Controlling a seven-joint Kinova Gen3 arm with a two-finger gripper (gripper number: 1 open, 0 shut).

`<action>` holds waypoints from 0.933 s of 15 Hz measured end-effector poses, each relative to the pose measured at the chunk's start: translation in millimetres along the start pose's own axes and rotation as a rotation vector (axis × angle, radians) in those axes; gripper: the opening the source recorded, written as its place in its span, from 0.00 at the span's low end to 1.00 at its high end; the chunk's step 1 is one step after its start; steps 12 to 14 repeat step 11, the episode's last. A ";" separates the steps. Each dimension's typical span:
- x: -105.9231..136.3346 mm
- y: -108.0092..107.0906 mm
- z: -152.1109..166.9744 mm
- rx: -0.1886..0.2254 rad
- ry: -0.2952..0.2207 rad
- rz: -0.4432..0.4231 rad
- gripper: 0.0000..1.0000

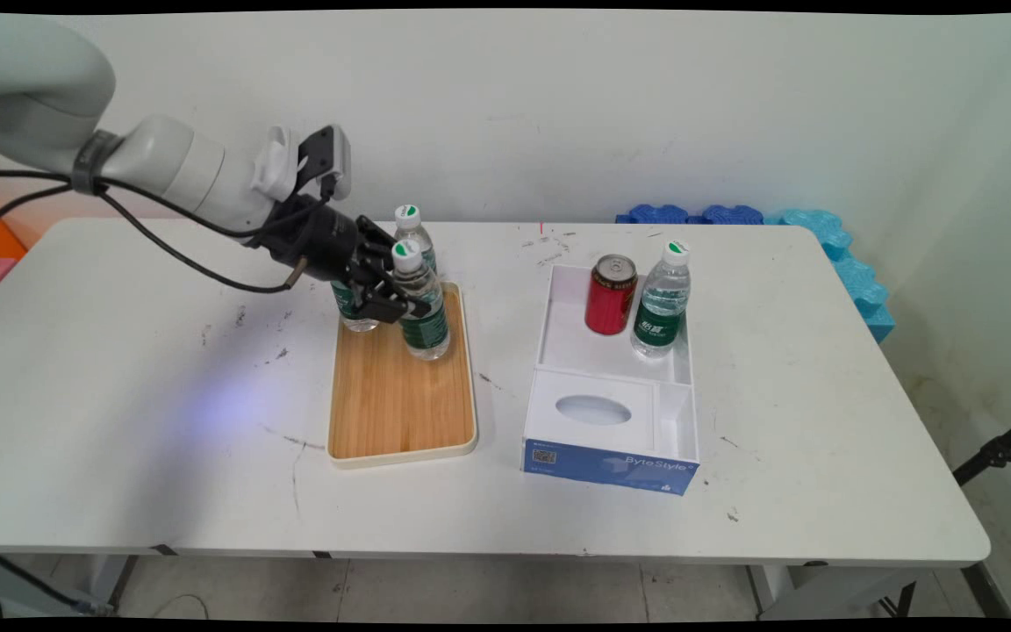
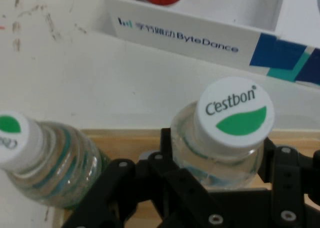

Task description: Place the picked object on the tray

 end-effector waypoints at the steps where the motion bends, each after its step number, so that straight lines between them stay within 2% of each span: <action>1: -4.0 -0.4 2.2 -0.001 -0.002 -0.003 0.00; 8: -21.9 -1.0 12.8 -0.010 -0.009 -0.017 0.00; 9: -24.0 -1.3 14.0 -0.011 -0.010 -0.019 1.00; 14: -27.1 -2.1 15.4 -0.011 -0.011 -0.019 1.00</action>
